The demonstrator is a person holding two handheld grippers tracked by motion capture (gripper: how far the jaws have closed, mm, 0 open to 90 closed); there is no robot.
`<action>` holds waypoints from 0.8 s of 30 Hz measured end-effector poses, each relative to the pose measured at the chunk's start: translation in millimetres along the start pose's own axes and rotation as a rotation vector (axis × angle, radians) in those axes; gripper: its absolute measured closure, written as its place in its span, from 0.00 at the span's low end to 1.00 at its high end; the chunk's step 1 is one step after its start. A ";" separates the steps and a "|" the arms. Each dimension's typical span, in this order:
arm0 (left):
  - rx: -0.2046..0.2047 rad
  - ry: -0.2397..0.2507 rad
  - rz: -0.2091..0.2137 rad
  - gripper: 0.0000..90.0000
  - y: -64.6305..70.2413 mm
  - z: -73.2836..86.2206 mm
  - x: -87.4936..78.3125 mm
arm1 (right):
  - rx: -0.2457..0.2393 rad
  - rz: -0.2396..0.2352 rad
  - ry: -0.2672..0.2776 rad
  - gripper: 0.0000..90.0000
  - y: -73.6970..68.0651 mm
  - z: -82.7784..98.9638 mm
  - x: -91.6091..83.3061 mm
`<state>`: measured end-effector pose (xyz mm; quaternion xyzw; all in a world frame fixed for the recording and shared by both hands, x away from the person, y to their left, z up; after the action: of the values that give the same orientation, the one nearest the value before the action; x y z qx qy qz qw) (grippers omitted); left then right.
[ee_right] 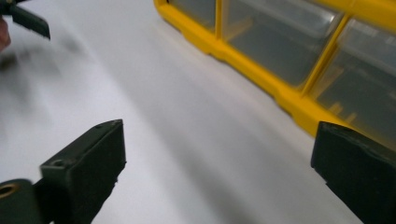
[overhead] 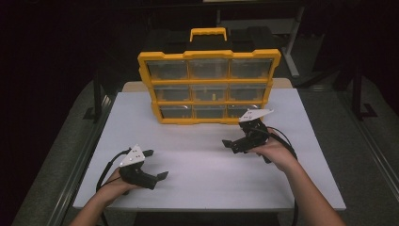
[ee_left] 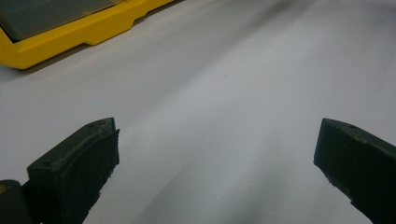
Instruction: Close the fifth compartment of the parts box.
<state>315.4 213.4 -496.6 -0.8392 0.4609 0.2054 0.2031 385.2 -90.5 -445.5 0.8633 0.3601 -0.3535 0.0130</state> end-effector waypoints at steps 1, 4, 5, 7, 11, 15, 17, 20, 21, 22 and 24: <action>0.000 0.001 -0.001 0.00 -0.1 -0.1 -0.2 | -0.002 0.002 -0.006 0.01 0.1 4.0 0.5; -0.001 0.002 -0.002 0.00 -0.2 -0.2 -0.5 | -0.006 -0.001 -0.002 0.01 -0.1 11.0 1.1; 0.000 0.001 -0.002 0.00 -0.4 0.0 -0.9 | -0.003 -0.006 -0.001 0.00 -0.4 14.4 1.2; 0.001 0.001 -0.002 0.00 -0.6 0.0 -0.9 | -0.001 -0.014 0.004 0.00 -0.7 23.5 0.5; 0.002 0.001 -0.001 0.00 -0.7 0.2 -1.0 | 0.009 -0.026 0.017 0.00 -0.6 35.3 -4.5; 0.003 -0.001 -0.001 0.00 -0.7 0.4 -1.1 | 0.011 -0.029 0.020 0.00 0.5 44.7 -9.8; 0.002 0.001 -0.001 0.00 -0.7 0.3 -1.1 | 0.014 -0.022 0.018 0.00 1.7 49.5 -11.9; 0.003 -0.001 -0.001 0.00 -0.9 0.7 -0.7 | 0.015 -0.016 0.019 0.00 2.8 55.3 -15.1; 0.004 -0.001 0.000 0.00 -0.9 0.7 -0.7 | 0.017 -0.013 0.023 0.00 3.0 56.5 -16.2; 0.003 -0.001 0.000 0.00 -0.9 0.6 -0.7 | 0.019 -0.013 0.024 0.00 3.1 57.5 -17.2; 0.003 -0.001 0.000 0.00 -0.9 0.5 -0.7 | 0.019 -0.012 0.028 0.00 3.7 58.7 -18.6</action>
<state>315.7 214.6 -496.6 -0.8388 0.4610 0.2049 0.2047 343.1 -120.9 -478.9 0.8661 0.3619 -0.3447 -0.0024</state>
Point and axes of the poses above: each handheld gripper's, and its own axes: x roughly forward along the jaws, z roughly out of its underside, y roughly to its right, the point moved 7 cm from there along x, roughly forward along the jaws, and after that the axes turned 12 degrees about x, right-handed, at the moved point
